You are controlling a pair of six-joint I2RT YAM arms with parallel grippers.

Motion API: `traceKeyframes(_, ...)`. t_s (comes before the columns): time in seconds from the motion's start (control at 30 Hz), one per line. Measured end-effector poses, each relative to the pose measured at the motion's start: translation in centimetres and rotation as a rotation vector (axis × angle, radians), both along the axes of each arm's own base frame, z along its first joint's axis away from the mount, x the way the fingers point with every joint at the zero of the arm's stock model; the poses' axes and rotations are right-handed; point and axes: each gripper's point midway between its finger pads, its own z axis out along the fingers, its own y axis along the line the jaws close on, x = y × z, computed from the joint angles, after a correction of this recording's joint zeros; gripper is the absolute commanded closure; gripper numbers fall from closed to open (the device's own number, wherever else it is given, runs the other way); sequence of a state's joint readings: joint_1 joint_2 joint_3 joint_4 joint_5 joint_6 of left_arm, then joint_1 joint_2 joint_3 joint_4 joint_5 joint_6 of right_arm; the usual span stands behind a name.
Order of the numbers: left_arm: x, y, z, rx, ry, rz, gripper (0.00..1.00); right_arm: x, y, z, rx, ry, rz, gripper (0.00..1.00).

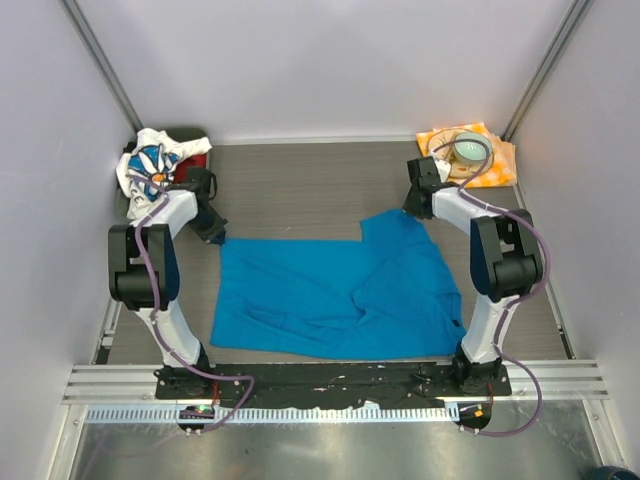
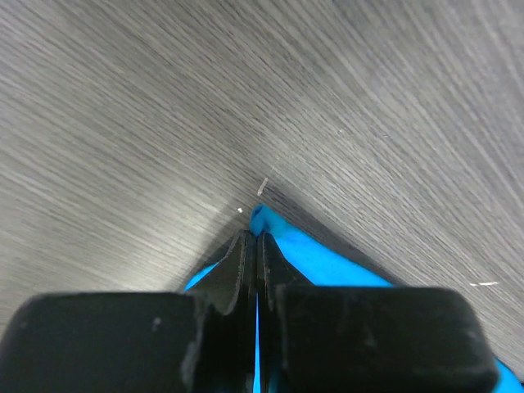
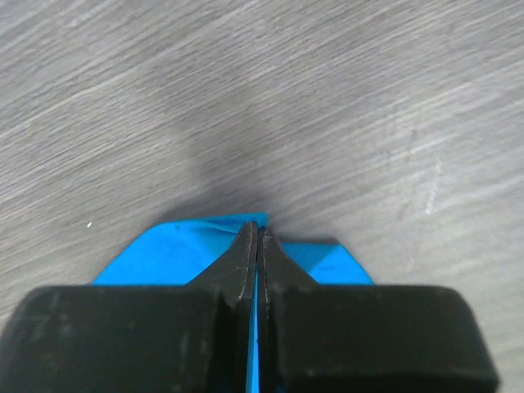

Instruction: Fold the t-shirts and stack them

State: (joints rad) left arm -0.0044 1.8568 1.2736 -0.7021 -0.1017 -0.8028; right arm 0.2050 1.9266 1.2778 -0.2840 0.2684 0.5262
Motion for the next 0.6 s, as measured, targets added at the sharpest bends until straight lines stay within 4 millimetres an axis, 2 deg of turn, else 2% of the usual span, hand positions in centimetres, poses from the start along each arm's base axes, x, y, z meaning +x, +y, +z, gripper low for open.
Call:
traceKeyframes(0.07,0.1,0.4,0.9,-0.005,-0.020,0.009,1.00,-0.6,0.0,1.6,-0.011,-0.013,0.001,0.99)
traceKeyframes(0.27,0.2,0.9,4.6,-0.016,-0.107,0.005,1.00,-2.3,0.3,9.9,0.005,-0.174,0.012,0.99)
traceKeyframes(0.37,0.0,0.8,6.2,-0.022,-0.143,-0.006,1.00,-3.7,-0.1,12.8,0.003,-0.225,0.006,0.99)
traceKeyframes(0.47,-0.6,0.7,7.7,-0.023,-0.183,-0.012,1.00,-5.6,-0.9,14.1,-0.010,-0.241,-0.008,0.99)
traceKeyframes(0.6,-2.7,0.7,8.6,-0.016,-0.205,-0.024,1.00,-8.9,-2.4,14.6,-0.039,-0.225,-0.030,0.99)
